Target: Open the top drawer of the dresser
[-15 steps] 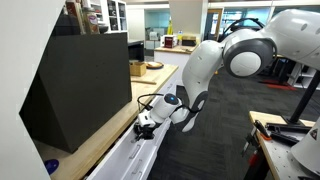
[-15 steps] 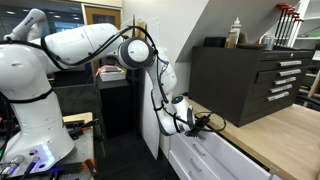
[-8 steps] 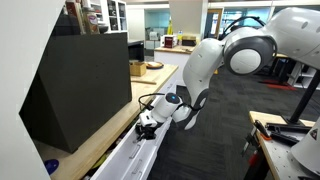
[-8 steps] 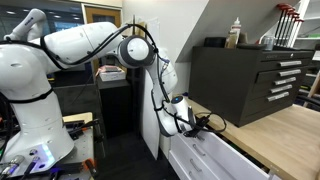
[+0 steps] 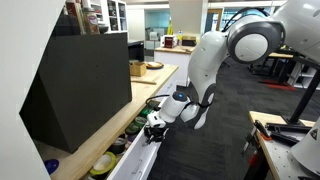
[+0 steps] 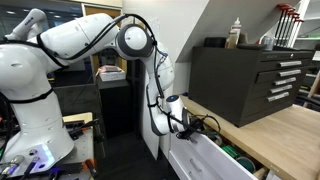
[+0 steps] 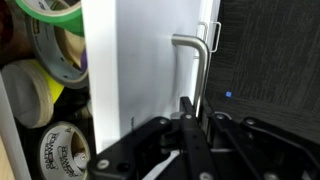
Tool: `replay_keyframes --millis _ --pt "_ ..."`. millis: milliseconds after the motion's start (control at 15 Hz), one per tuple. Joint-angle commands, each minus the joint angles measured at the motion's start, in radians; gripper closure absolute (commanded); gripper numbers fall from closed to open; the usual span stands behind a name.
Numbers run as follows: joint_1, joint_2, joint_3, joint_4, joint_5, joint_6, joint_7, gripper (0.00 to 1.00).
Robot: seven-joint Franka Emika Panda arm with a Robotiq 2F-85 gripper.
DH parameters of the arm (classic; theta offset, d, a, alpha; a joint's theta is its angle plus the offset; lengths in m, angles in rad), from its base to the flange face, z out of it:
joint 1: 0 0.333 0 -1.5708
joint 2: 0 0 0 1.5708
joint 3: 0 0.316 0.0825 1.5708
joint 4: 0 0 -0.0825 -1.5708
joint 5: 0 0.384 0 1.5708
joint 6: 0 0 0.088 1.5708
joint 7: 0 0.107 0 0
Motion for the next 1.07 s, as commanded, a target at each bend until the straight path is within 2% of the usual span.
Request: replay_keyframes --millis 0,267,333,467,533,867,1000 --pt "-0.009 -0.072 -0.037 -0.147 0.011 0.005 -0.075 0.97" --pt "-0.002 -0.09 -0.043 -0.196 0.043 0.016 -0.085 0.97" --pt "-0.006 -0.09 -0.039 -0.192 0.047 0.017 -0.104 0.65" --pt "-0.009 -0.1 -0.034 -0.213 0.051 0.017 -0.112 0.61" --pt "-0.014 -0.107 -0.03 -0.233 0.04 0.016 -0.118 0.56" --pt "-0.034 -0.155 -0.069 -0.365 0.032 0.01 -0.168 0.19" --pt "-0.032 -0.186 -0.073 -0.4 0.06 0.017 -0.215 0.1"
